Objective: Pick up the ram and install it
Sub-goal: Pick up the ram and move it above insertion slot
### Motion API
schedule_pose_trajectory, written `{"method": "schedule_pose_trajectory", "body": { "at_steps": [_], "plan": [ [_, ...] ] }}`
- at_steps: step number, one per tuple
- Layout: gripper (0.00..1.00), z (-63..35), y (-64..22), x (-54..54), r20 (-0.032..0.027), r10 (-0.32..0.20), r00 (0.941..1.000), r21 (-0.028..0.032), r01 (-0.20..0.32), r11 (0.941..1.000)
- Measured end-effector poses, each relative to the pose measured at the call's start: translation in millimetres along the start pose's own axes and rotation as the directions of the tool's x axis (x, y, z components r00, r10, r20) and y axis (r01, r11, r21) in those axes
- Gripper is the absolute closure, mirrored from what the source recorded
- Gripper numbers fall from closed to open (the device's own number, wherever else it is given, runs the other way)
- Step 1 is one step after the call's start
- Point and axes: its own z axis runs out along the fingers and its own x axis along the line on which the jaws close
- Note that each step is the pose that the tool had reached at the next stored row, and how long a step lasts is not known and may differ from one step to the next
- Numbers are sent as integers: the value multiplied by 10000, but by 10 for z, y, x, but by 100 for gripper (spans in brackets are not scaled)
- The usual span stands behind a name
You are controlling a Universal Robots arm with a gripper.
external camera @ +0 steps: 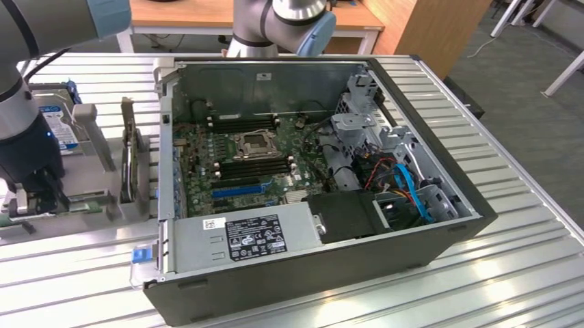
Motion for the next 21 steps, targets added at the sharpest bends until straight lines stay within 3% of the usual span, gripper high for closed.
{"method": "schedule_pose_trajectory", "body": {
  "at_steps": [21],
  "plan": [
    [88, -340, 11, -8, 0, 0, 10000, 0, 0, 10000]
  ]
}}
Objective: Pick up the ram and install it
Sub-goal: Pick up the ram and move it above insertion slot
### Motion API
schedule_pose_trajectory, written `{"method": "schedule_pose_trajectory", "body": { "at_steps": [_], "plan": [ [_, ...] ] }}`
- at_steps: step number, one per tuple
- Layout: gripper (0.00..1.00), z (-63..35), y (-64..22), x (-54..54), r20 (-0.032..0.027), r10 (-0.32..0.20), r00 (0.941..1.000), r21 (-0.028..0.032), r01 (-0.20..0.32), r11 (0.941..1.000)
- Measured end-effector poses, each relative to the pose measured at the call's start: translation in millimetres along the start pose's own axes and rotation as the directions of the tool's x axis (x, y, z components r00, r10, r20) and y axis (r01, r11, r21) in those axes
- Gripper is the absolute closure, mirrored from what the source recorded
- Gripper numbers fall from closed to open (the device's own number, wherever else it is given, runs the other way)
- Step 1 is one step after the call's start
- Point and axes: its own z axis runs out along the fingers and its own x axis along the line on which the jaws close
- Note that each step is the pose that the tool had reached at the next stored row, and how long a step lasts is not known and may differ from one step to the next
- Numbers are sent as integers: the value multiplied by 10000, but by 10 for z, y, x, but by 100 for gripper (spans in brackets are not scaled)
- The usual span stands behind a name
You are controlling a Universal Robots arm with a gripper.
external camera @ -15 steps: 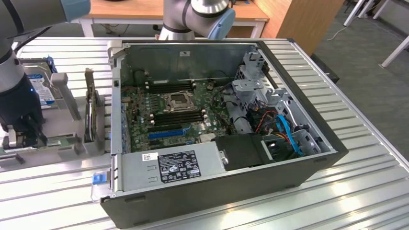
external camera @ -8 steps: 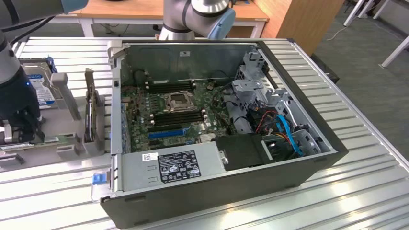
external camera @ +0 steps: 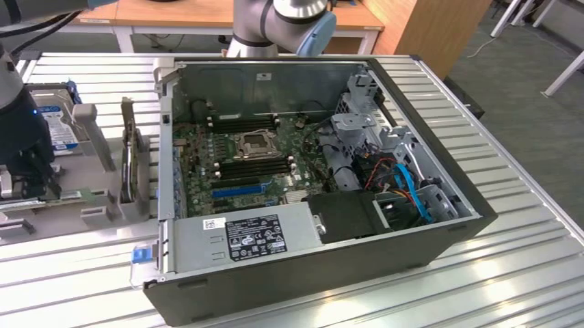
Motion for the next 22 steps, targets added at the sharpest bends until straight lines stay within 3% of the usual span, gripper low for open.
{"method": "schedule_pose_trajectory", "body": {
  "at_steps": [22],
  "plan": [
    [88, -362, 16, -9, 1, 0, 10000, 1, 0, 10000]
  ]
}}
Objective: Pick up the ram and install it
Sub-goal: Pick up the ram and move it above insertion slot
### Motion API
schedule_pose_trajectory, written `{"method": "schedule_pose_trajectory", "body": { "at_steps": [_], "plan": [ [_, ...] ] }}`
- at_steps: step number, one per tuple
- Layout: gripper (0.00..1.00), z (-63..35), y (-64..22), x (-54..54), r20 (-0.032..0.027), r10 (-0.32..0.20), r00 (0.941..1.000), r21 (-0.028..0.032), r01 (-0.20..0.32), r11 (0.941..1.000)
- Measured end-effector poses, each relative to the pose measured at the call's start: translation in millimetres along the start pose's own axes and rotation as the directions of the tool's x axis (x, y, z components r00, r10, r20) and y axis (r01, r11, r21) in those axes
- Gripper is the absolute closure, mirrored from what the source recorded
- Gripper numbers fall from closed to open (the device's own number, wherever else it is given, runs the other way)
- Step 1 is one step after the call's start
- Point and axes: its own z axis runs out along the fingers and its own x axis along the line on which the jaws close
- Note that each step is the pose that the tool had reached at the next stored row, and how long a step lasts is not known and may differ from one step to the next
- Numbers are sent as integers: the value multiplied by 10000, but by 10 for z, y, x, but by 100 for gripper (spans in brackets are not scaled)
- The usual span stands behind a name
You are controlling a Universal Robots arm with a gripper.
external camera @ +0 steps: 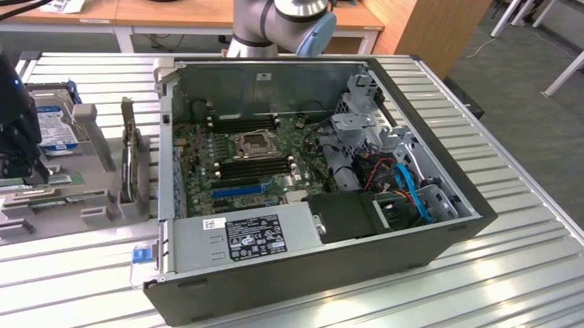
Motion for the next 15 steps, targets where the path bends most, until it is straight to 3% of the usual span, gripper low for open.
{"method": "schedule_pose_trajectory", "body": {
  "at_steps": [15],
  "plan": [
    [88, -255, 11, -6, 0, 0, 10000, -1, 0, 10000]
  ]
}}
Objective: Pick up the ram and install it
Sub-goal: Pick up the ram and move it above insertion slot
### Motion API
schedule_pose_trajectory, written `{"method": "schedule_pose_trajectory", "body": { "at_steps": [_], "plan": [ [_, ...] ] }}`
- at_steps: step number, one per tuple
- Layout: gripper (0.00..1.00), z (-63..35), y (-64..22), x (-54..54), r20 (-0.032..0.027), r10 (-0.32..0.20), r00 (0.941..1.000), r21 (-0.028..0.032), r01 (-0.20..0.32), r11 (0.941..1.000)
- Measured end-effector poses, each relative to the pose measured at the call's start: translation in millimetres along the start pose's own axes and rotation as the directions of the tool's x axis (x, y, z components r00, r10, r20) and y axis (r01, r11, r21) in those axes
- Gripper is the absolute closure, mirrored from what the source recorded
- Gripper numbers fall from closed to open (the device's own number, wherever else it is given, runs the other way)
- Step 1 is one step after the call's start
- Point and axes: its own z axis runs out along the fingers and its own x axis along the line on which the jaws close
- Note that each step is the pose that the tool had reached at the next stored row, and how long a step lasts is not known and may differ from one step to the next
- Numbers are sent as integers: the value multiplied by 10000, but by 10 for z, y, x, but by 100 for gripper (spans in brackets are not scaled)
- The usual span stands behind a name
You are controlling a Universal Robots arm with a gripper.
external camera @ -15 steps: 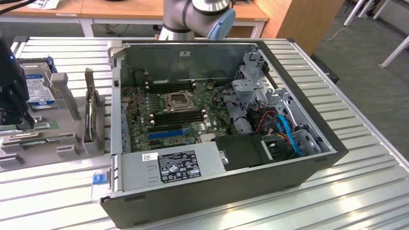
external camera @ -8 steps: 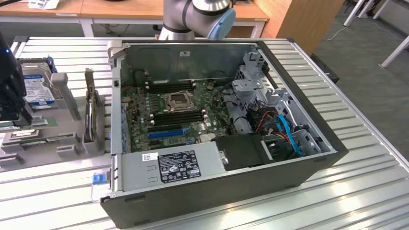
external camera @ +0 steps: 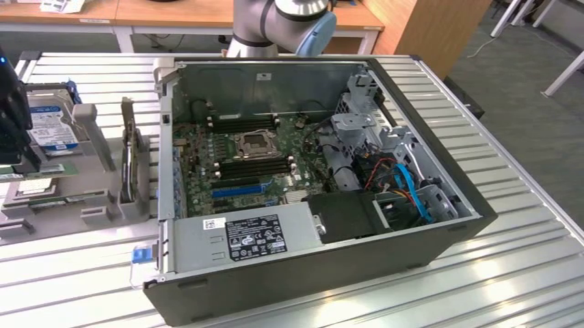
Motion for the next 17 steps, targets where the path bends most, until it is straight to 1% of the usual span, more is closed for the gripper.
{"method": "schedule_pose_trajectory", "body": {
  "at_steps": [17],
  "plan": [
    [88, -312, 14, -8, 1, 0, 10000, 1, 0, 10000]
  ]
}}
